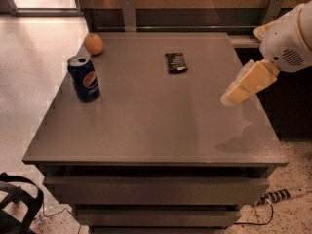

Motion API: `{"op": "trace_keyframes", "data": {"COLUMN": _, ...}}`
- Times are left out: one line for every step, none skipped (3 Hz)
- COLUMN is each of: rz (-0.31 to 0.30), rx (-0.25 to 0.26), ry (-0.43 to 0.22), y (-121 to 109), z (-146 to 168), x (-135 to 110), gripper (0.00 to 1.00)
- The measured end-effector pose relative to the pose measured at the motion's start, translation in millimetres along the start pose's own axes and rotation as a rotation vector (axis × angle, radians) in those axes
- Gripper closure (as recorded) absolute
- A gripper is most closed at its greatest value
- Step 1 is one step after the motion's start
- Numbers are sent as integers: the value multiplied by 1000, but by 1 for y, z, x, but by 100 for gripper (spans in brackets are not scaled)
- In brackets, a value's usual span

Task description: Pick rxbar chocolate

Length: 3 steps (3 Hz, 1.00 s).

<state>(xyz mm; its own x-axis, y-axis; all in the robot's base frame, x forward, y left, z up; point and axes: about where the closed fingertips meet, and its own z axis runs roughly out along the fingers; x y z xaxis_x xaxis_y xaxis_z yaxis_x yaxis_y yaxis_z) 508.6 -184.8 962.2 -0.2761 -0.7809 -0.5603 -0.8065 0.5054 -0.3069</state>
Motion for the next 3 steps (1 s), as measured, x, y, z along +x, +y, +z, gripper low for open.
{"op": "trace_keyframes", "data": {"rz": 98, "rx": 55, "ry": -120, "y": -26, "z": 34, "x": -4, "gripper": 0}}
{"op": "trace_keyframes", "data": {"rz": 192, "rx": 108, "ry": -228, "y": -60, "z": 61, "x": -16, "gripper": 0}}
{"op": "trace_keyframes", "data": {"rz": 268, "rx": 151, "ry": -275, "y": -79, "z": 77, "x": -34, "gripper": 0}}
